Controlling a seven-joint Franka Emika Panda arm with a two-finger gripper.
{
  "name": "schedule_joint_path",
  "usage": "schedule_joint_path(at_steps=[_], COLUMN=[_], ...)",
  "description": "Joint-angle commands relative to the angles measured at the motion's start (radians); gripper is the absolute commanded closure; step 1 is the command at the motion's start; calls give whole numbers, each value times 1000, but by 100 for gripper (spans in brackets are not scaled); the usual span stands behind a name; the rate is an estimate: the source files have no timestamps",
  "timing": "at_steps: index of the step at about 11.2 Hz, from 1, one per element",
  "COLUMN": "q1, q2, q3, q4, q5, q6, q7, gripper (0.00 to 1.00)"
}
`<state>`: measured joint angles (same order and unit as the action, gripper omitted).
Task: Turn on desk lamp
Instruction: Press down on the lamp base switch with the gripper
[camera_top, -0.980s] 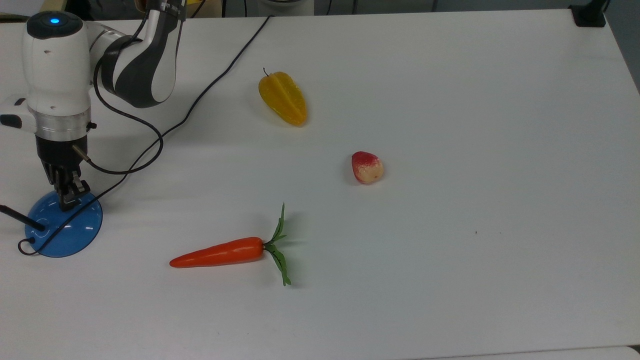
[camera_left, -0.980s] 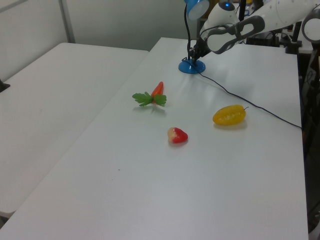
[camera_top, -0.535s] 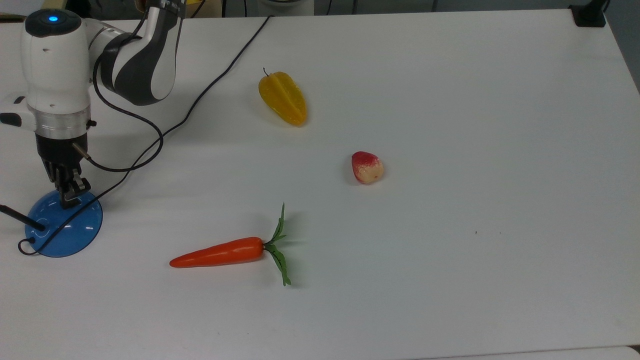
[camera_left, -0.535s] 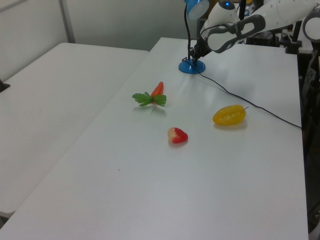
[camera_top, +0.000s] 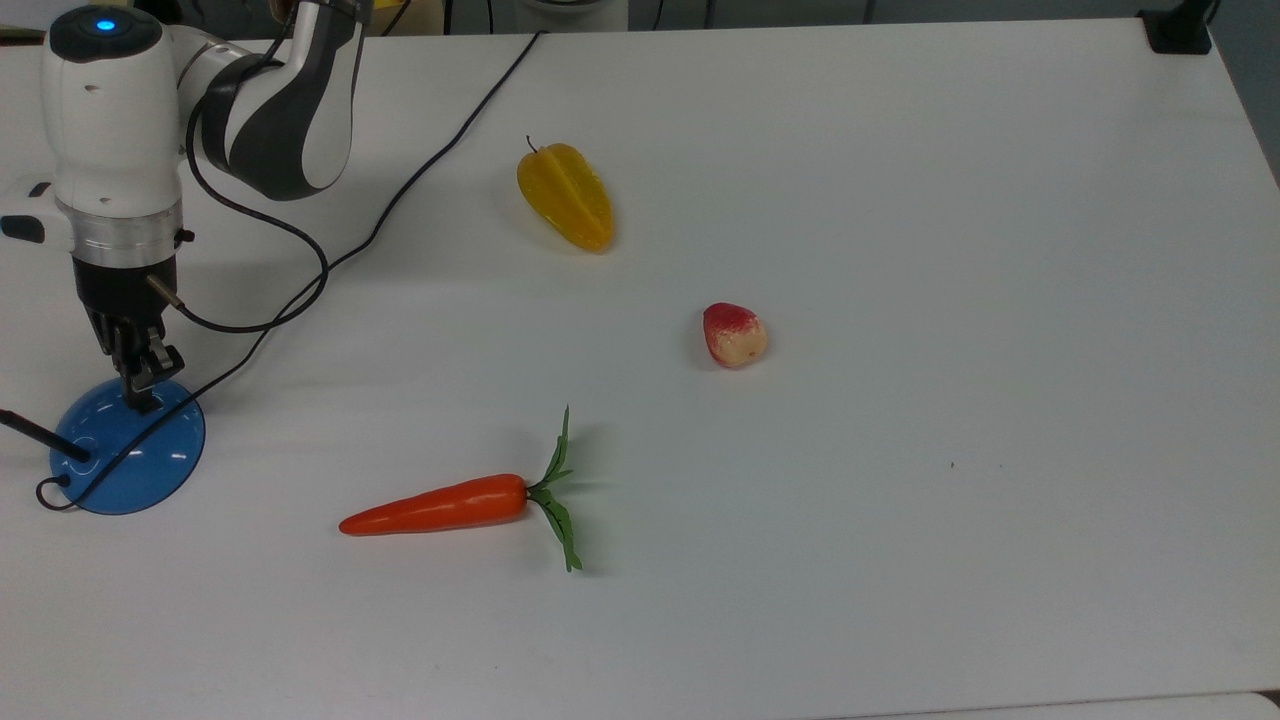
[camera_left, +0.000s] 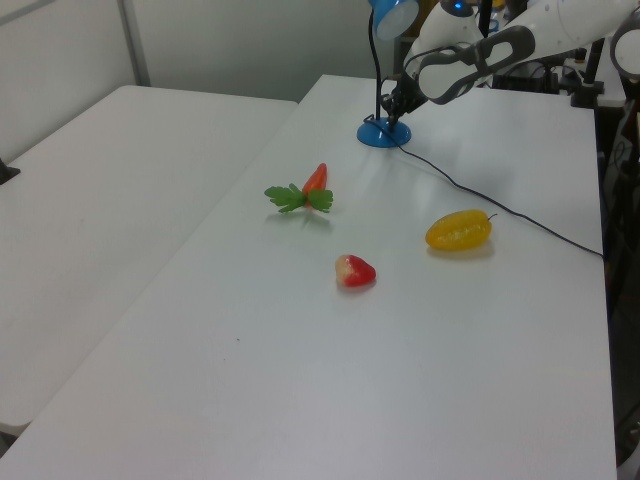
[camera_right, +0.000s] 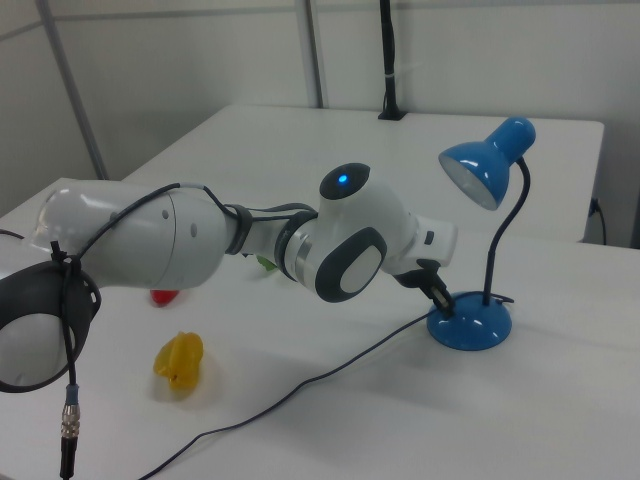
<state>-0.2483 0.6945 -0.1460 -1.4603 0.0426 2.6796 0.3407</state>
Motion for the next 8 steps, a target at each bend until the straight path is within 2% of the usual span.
schedule_joint_path(at_steps=[1, 8], q1=[1, -5], q2=[-23, 10], q3=[-1, -1], q4=[-32, -9], q5=[17, 17], q6=[-21, -20], q7=[-26, -15], gripper=[100, 100])
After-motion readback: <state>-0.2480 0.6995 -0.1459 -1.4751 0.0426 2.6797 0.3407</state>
